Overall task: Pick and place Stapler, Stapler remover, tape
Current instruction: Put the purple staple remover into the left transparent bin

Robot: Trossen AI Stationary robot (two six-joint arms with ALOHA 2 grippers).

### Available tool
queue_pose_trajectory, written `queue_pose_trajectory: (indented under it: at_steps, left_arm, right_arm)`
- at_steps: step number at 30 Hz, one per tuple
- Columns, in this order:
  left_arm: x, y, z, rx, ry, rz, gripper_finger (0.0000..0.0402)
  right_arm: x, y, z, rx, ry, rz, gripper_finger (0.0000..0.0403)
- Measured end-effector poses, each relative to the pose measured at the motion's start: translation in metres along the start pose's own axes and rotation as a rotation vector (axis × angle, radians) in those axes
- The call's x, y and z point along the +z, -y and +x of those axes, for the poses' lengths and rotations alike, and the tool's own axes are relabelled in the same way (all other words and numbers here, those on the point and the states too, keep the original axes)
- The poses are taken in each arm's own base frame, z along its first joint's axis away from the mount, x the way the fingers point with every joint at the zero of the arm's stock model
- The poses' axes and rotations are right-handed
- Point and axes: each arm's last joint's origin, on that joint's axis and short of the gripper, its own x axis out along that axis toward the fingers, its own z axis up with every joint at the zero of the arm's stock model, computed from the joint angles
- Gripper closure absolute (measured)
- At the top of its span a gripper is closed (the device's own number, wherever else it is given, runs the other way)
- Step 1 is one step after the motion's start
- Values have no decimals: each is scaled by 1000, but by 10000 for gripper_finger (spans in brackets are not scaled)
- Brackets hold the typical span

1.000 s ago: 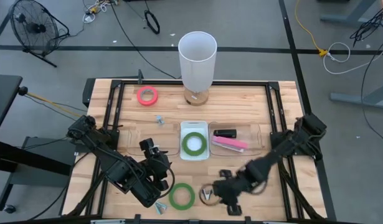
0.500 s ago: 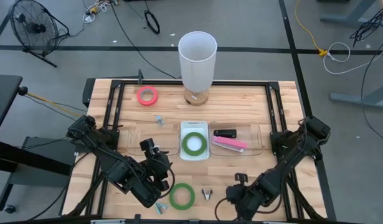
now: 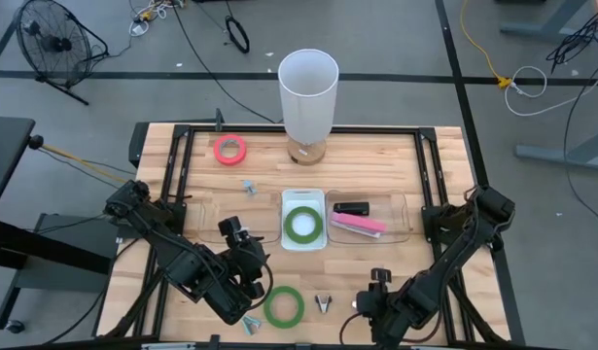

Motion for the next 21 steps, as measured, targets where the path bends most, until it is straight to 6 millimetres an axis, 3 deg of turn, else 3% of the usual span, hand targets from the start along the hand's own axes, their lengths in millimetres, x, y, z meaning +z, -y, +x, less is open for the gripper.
queue_pose_trajectory:
  at_steps: [9,21]
  left_arm:
    - [0,0,0,0,0,-18,204]
    - [0,0,0,0,0,-18,204]
  right_arm:
    - [-19,10,27,22,-51,76,181]
    - [-33,21,45,0,-41,103,206]
